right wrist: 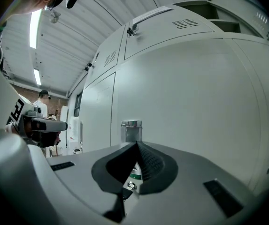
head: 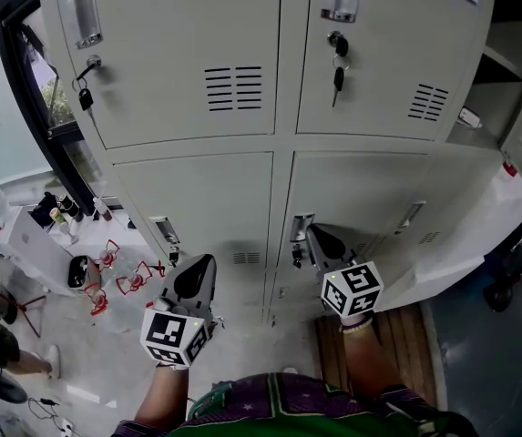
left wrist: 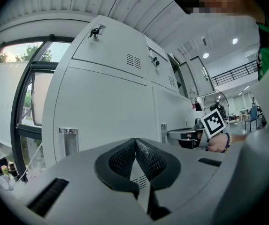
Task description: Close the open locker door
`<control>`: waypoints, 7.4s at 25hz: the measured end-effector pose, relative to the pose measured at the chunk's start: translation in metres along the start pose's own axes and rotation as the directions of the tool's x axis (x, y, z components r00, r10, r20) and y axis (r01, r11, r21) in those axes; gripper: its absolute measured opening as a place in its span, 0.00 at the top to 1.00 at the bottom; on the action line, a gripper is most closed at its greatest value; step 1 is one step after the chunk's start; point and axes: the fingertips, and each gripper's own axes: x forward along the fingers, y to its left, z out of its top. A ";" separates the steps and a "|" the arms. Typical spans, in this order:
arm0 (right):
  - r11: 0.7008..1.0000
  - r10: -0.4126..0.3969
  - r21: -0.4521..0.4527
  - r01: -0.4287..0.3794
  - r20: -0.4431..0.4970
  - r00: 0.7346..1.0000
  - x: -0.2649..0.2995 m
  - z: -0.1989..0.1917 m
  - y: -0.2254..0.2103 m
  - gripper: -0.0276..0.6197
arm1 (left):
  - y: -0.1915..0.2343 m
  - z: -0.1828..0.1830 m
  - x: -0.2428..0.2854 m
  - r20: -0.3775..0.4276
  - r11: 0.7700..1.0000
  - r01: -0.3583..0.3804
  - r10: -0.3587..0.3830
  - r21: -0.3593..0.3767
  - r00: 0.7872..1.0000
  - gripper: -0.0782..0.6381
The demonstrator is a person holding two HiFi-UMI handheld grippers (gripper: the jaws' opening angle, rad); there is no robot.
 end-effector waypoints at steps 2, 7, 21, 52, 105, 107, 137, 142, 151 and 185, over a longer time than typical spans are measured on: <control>1.000 -0.004 -0.001 0.004 -0.001 1.000 0.001 0.000 -0.001 0.97 | 0.000 0.000 -0.001 0.004 1.000 0.002 -0.002 0.004 1.000 0.86; 1.000 -0.019 -0.010 0.019 -0.001 1.000 0.004 0.001 -0.004 0.97 | 0.000 0.001 -0.004 -0.002 1.000 0.009 -0.009 -0.003 1.000 0.86; 0.999 -0.049 0.022 0.049 0.001 0.999 0.006 0.004 -0.014 0.97 | 0.004 -0.002 -0.011 0.003 1.000 0.028 -0.028 -0.004 1.000 0.86; 0.930 -0.365 0.032 0.366 -0.026 0.931 -0.119 -0.023 0.022 0.97 | -0.009 -0.026 -0.040 0.003 0.957 0.284 -0.285 -0.052 0.959 0.86; 0.822 -0.490 -0.148 0.551 0.311 0.815 -0.424 0.168 -0.216 0.43 | -0.397 0.183 0.147 0.280 0.794 0.577 -0.608 0.191 0.743 0.86; 0.817 -0.490 -0.150 0.557 0.329 0.807 -0.433 0.177 -0.227 0.43 | -0.405 0.190 0.150 0.300 0.796 0.573 -0.605 0.197 0.737 0.86; 0.813 -0.413 -0.216 0.541 0.440 0.797 -0.482 0.237 -0.299 0.55 | -0.481 0.210 0.157 0.385 0.836 0.518 -0.546 0.182 0.744 0.86; 0.818 -0.419 -0.213 0.534 0.416 0.807 -0.473 0.229 -0.305 0.65 | -0.478 0.201 0.148 0.369 0.839 0.516 -0.540 0.172 0.756 0.86; 0.814 -0.431 -0.194 0.548 0.431 0.793 -0.472 0.225 -0.310 0.80 | -0.467 0.185 0.146 0.352 0.846 0.510 -0.530 0.156 0.772 0.86; 0.848 -0.207 -0.357 0.392 0.458 0.865 -0.399 0.229 -0.228 0.73 | -0.405 0.172 0.124 0.320 0.882 0.453 -0.470 0.129 0.823 0.86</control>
